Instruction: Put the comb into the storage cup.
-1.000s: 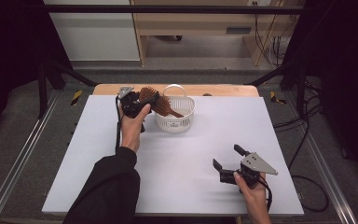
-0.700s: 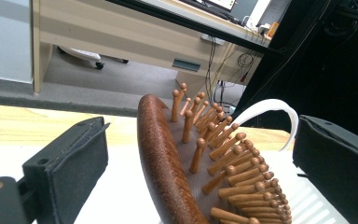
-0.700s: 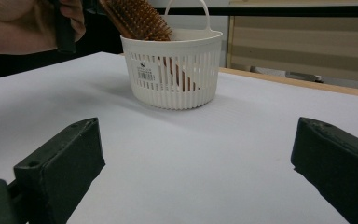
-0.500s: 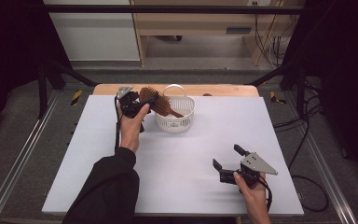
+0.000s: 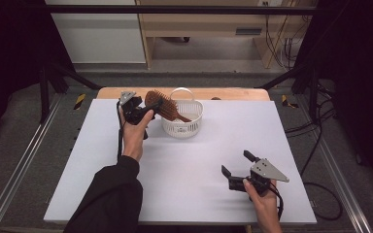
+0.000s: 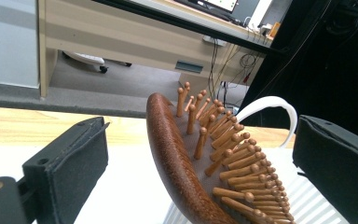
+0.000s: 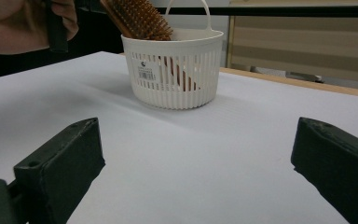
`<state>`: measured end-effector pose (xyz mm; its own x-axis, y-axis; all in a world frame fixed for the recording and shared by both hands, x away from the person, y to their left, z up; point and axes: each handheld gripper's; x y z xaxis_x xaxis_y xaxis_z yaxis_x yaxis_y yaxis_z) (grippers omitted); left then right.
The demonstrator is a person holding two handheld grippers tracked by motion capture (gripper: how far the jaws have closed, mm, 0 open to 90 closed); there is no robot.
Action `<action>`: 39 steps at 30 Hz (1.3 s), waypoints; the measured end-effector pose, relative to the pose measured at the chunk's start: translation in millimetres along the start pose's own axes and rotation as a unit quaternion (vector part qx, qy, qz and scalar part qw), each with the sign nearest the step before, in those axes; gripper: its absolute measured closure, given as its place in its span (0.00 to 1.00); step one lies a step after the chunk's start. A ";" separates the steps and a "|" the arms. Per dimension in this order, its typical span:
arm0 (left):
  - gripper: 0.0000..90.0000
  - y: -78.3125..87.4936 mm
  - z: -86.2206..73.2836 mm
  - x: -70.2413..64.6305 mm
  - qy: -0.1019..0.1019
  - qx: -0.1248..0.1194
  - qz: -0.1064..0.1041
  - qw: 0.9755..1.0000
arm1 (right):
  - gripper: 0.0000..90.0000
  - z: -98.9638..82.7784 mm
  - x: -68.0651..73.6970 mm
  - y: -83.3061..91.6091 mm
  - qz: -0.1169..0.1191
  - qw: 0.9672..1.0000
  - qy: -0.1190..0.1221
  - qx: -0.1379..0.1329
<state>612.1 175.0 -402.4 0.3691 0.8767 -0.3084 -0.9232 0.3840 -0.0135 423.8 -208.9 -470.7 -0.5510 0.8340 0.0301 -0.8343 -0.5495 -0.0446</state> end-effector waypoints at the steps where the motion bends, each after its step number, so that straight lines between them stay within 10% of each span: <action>1: 0.04 0.7 0.3 -0.5 -0.005 0.001 -0.001 1.000 | 0.03 0.0 0.0 -0.1 0.000 1.000 0.000 0.000; 39: 0.03 44.2 27.0 -14.9 -0.107 -0.030 -0.042 0.993 | 0.03 -0.4 2.5 -2.0 0.002 1.000 0.005 0.001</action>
<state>568.7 186.8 -372.8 0.4526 0.8866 -0.0956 -0.8910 0.4451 -0.0897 424.1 -205.7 -470.9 -0.5544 0.8320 0.0205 -0.8319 -0.5532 -0.0437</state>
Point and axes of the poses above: each handheld gripper's, and its own axes: y roughly backward along the jaws, z roughly out of its top, x roughly to its left, and after that the axes turned 13 degrees about -x, right-handed
